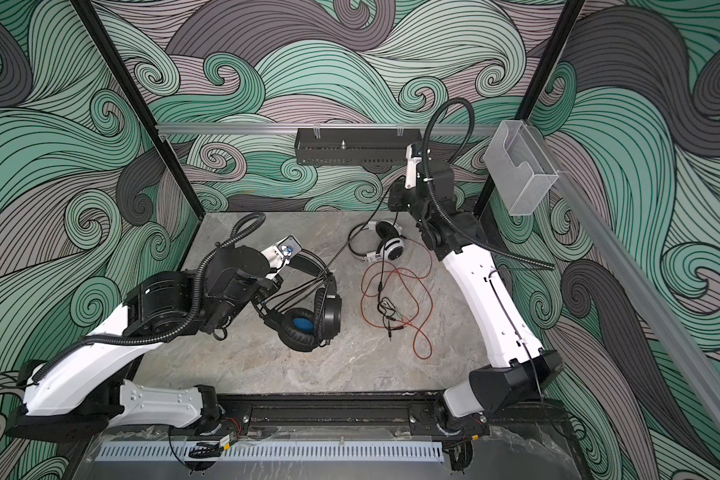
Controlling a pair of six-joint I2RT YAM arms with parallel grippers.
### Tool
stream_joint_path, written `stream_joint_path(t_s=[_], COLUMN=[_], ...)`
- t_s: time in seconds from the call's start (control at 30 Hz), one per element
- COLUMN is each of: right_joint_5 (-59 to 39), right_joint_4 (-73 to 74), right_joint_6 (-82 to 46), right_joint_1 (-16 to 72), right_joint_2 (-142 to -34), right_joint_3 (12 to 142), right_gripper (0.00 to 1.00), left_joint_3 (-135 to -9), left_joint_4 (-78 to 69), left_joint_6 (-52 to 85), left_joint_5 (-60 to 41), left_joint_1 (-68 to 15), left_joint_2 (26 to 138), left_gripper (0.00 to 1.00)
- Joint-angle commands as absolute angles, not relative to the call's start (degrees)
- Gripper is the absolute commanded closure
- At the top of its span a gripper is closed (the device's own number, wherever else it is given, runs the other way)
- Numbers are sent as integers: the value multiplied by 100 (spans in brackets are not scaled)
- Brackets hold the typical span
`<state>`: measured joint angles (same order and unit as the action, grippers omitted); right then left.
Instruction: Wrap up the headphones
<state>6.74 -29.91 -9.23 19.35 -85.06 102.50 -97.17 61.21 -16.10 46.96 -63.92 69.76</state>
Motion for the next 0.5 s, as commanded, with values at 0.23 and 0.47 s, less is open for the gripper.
stream_joint_path(t_s=[0.23, 0.47], right_joint_5=[761, 536], right_joint_4=[-3084, -2924], right_joint_6=[-1106, -1253], right_joint_1=[1872, 1877], right_joint_2=[-8673, -8640], right_joint_3=[9950, 9458], right_gripper=[100, 100], left_joint_3=[-9672, -10064], left_joint_4=[5033, 4731], left_joint_6=[-1340, -1074], left_joint_5=[4246, 4086], left_joint_1=[-6540, -6546], left_joint_2=[6345, 6297], left_gripper=[100, 100])
